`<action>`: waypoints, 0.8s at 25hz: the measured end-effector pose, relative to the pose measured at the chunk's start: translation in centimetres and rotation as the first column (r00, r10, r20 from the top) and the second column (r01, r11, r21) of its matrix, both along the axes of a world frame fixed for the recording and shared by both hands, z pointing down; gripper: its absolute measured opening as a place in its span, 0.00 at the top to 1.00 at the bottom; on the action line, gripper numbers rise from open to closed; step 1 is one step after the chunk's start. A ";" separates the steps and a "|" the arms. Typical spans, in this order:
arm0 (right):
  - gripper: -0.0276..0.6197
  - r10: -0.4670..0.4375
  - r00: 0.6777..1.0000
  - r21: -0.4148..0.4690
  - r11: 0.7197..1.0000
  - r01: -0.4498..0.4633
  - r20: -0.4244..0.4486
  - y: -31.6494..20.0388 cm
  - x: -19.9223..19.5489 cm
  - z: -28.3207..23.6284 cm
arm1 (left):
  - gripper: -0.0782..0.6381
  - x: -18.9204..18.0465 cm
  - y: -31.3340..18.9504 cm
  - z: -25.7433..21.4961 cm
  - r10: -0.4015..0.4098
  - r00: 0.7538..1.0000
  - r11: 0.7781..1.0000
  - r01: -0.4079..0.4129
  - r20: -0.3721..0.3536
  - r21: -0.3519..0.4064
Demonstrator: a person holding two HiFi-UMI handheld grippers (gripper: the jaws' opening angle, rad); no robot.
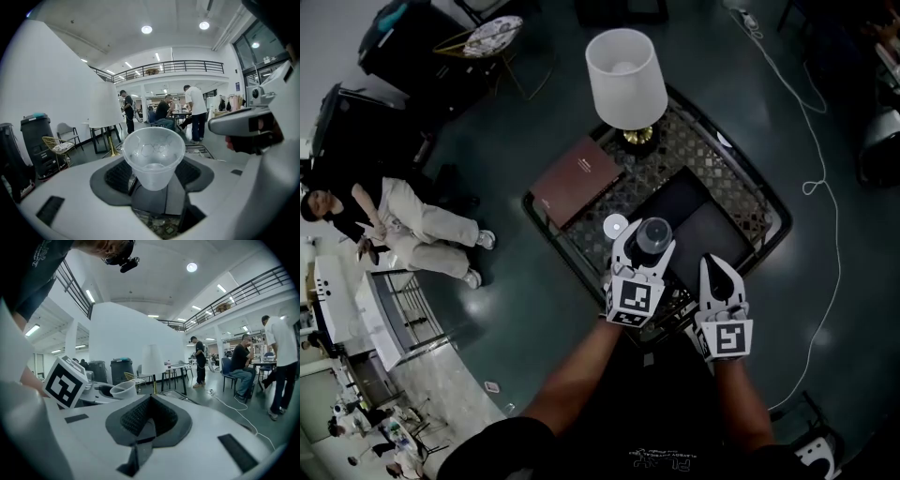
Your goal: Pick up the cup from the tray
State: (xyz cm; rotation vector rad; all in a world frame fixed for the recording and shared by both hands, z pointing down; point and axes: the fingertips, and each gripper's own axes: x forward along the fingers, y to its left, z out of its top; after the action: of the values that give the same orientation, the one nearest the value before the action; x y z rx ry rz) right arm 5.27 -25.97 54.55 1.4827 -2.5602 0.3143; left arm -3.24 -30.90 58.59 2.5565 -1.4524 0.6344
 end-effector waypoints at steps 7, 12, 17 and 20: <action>0.95 -0.023 1.000 0.058 0.998 0.023 0.008 1.6 -1.5 -2.8 | 0.49 -2.0 3.5 -2.8 -0.018 1.000 1.000 0.018 -0.017 0.013; 0.95 -0.046 0.999 0.094 0.994 0.046 0.005 2.5 -2.4 -4.9 | 0.49 -2.6 5.4 -5.4 -0.010 0.999 0.999 0.012 -0.037 0.032; 0.95 -0.057 0.998 0.136 0.989 0.057 -0.002 2.8 -2.8 -7.0 | 0.49 -2.8 6.6 -7.7 -0.003 0.999 0.998 0.006 -0.053 0.059; 0.95 -0.065 0.998 0.160 0.985 0.065 -0.001 2.9 -3.5 -8.1 | 0.49 -3.4 7.3 -8.7 -0.001 0.999 0.998 0.004 -0.053 0.068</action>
State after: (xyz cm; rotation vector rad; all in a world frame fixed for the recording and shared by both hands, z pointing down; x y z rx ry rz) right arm 1.79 -23.06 46.49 1.4462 -2.6859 0.1043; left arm -6.61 -23.62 49.94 2.6007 -1.4848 0.5220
